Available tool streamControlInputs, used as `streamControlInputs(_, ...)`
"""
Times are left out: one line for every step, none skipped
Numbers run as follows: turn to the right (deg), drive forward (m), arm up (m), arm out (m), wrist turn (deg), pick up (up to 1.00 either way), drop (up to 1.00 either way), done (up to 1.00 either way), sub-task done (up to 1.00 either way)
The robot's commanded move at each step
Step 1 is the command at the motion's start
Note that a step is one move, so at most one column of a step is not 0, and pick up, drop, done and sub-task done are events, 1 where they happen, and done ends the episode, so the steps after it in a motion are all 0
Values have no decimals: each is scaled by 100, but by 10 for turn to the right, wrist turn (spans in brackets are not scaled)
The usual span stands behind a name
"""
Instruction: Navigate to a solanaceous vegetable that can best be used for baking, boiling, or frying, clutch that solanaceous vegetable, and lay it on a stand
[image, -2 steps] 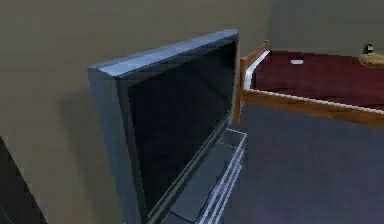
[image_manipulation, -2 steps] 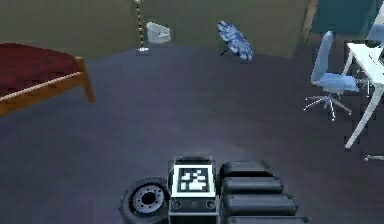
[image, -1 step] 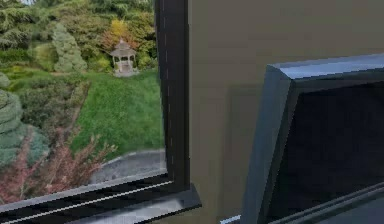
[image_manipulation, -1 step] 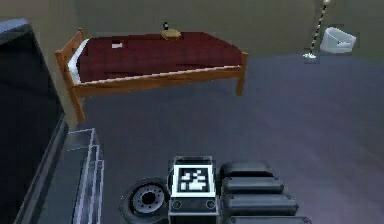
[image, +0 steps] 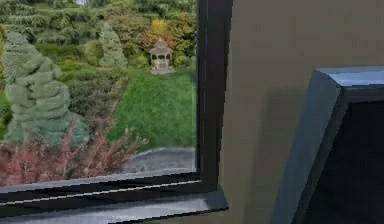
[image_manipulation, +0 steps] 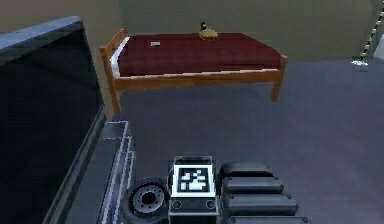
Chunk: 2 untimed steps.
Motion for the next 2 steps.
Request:
streamControlInputs(450,0,0,0,0,0,0,0,0)
streamControlInputs(-390,0,0,0,0,0,0,0,0)
